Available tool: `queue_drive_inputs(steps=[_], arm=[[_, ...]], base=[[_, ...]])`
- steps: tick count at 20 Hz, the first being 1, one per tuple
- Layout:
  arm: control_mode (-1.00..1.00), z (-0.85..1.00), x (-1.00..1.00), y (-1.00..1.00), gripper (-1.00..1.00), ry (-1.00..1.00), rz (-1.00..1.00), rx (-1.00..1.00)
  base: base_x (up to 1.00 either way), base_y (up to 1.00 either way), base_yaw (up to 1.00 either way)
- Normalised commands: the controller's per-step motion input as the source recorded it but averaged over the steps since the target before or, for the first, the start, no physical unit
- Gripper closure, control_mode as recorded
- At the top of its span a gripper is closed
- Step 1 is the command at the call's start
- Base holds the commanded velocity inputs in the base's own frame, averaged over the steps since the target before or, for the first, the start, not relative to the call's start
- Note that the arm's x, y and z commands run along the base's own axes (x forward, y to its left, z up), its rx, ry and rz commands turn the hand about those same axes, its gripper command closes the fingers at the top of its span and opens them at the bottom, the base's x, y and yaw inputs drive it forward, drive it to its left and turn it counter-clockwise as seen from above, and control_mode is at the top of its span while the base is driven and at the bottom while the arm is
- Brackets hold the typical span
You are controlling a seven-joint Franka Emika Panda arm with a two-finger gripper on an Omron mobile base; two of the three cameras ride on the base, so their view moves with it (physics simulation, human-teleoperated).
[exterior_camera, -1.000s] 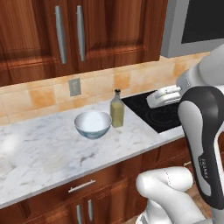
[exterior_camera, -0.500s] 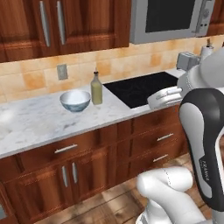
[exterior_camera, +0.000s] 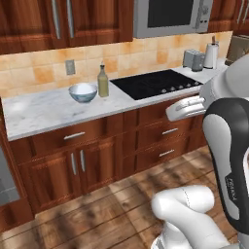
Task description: Retrieve the bottle and the shaker from the cabinet and place them next to the mixing bowl on the counter. Then add garlic from the fridge to the mixing bowl.
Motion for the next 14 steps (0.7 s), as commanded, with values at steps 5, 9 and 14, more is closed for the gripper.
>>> queue_drive_inputs(steps=[5, 9, 14], arm=[[1.00, 0.00, 0.00, 0.00, -1.00, 0.00, 0.00, 0.00], [1.00, 0.00, 0.00, 0.00, -1.00, 0.00, 0.00, 0.00], [1.00, 0.00, 0.00, 0.00, -1.00, 0.00, 0.00, 0.00]], base=[[-0.79, 0.84, -0.15], [-0.72, 1.00, 0.00], [-0.30, 1.00, 0.10]])
